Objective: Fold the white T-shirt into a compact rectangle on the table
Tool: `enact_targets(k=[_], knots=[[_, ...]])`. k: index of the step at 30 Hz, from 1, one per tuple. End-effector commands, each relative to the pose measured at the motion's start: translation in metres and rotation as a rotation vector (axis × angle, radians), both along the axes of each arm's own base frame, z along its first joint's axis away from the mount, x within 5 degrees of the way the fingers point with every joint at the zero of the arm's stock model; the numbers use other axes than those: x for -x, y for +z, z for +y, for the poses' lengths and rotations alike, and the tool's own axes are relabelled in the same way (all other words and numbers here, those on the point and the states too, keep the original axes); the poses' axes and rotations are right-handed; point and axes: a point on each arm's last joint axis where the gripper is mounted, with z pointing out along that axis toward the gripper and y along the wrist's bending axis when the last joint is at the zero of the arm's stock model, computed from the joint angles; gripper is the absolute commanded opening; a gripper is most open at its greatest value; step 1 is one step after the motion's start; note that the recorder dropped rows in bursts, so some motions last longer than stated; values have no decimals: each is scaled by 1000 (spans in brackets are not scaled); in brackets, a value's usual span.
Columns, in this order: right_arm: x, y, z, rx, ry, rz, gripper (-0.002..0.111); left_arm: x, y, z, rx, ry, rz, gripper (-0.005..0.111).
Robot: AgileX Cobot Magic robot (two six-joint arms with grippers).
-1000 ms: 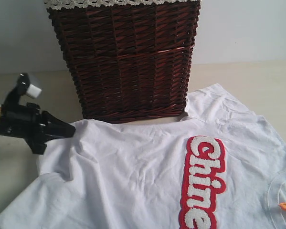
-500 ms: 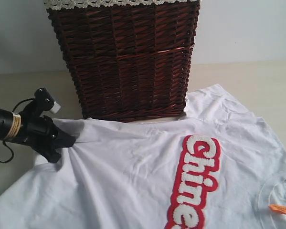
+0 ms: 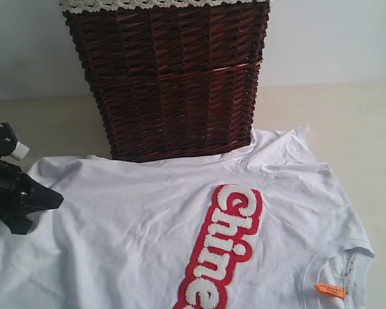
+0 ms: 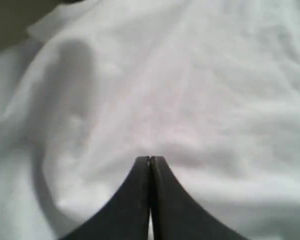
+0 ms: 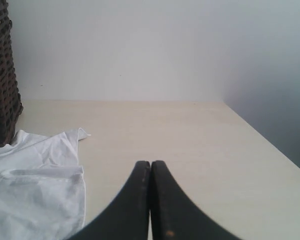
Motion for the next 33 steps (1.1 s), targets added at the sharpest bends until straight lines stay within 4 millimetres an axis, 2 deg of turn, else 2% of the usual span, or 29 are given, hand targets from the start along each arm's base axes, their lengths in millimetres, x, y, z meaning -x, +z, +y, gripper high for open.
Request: enact_targets(k=[1, 3, 6, 11, 13, 20, 25, 29, 33], knots=[[0, 0, 0, 10, 6, -10, 0, 32, 14, -9, 16, -142, -77, 0], [0, 0, 0, 10, 6, -10, 0, 45, 12, -19, 14, -266, -128, 0], [0, 0, 0, 10, 6, -10, 0, 53, -9, -49, -85, -399, -96, 0], [0, 0, 0, 10, 6, -10, 0, 70, -36, -95, -116, -614, -37, 0], [0, 0, 0, 10, 6, -10, 0, 70, -32, -101, -175, -659, -96, 0], [0, 0, 0, 10, 6, -10, 0, 75, -24, -126, -151, -728, -124, 0], [0, 0, 0, 10, 6, -10, 0, 68, -15, -132, -127, -657, -99, 0], [0, 0, 0, 10, 6, -10, 0, 50, 16, -123, -29, -496, -89, 0], [0, 0, 0, 10, 6, -10, 0, 34, 46, -99, 58, -339, -99, 0]])
